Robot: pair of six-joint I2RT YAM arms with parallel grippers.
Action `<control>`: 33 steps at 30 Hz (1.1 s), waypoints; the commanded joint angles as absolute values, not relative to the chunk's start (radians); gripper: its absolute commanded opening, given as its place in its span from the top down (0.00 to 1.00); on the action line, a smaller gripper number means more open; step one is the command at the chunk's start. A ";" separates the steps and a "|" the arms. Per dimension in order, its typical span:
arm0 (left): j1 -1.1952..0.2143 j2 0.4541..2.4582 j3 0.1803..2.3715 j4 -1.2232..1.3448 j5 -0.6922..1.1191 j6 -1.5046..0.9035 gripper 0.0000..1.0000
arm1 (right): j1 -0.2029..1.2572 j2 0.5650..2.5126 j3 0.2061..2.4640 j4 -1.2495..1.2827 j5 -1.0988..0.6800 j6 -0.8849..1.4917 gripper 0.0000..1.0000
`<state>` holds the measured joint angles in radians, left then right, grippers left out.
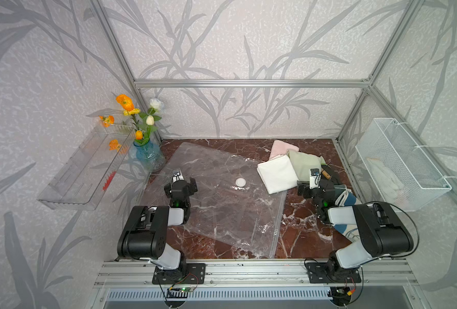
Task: Place the folded towel into the vacuum bag
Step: Adjust the vacuum bag at the center of the board.
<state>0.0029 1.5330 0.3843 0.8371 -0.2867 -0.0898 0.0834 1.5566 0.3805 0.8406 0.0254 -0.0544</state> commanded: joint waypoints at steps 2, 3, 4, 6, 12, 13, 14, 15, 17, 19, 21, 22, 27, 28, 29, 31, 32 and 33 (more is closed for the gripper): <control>0.002 1.518 0.391 0.832 -0.293 -0.095 0.01 | 0.086 1.538 0.402 0.847 0.034 -0.057 0.01; 0.002 1.518 0.392 0.834 -0.291 -0.094 0.01 | 0.086 1.540 0.401 0.848 0.034 -0.057 0.01; 0.003 1.518 0.391 0.831 -0.292 -0.094 0.01 | 0.086 1.539 0.402 0.846 0.035 -0.058 0.01; 0.002 1.518 0.391 0.834 -0.291 -0.095 0.01 | 0.086 1.539 0.402 0.847 0.035 -0.057 0.01; 0.002 1.519 0.392 0.832 -0.292 -0.095 0.01 | 0.086 1.539 0.402 0.844 0.034 -0.057 0.01; 0.002 1.519 0.392 0.832 -0.291 -0.095 0.01 | 0.086 1.540 0.402 0.845 0.034 -0.057 0.01; 0.003 1.519 0.392 0.833 -0.292 -0.095 0.01 | 0.086 1.539 0.402 0.845 0.034 -0.057 0.01; 0.003 1.519 0.391 0.833 -0.291 -0.094 0.01 | 0.086 1.539 0.402 0.845 0.035 -0.057 0.01; 0.002 1.518 0.393 0.833 -0.291 -0.095 0.01 | 0.086 1.539 0.401 0.845 0.034 -0.057 0.01; 0.003 1.518 0.392 0.833 -0.292 -0.095 0.01 | 0.086 1.539 0.402 0.845 0.035 -0.057 0.01; 0.002 1.519 0.392 0.833 -0.291 -0.095 0.01 | 0.086 1.539 0.402 0.845 0.034 -0.058 0.01; 0.002 1.518 0.391 0.832 -0.291 -0.095 0.01 | 0.086 1.539 0.402 0.845 0.035 -0.058 0.01; 0.002 1.518 0.391 0.831 -0.290 -0.096 0.01 | 0.086 1.540 0.402 0.845 0.034 -0.057 0.01; 0.002 1.517 0.392 0.831 -0.290 -0.095 0.01 | 0.086 1.540 0.402 0.845 0.034 -0.058 0.01; 0.003 1.518 0.392 0.831 -0.290 -0.096 0.01 | 0.086 1.539 0.402 0.845 0.034 -0.057 0.01; 0.002 1.516 0.390 0.832 -0.291 -0.095 0.01 | 0.086 1.540 0.402 0.845 0.034 -0.057 0.01; 0.002 1.514 0.393 0.842 -0.296 -0.089 0.01 | 0.086 1.539 0.402 0.844 0.034 -0.057 0.01; 0.002 1.501 0.400 0.842 -0.289 -0.076 0.01 | 0.086 1.539 0.402 0.845 0.035 -0.059 0.01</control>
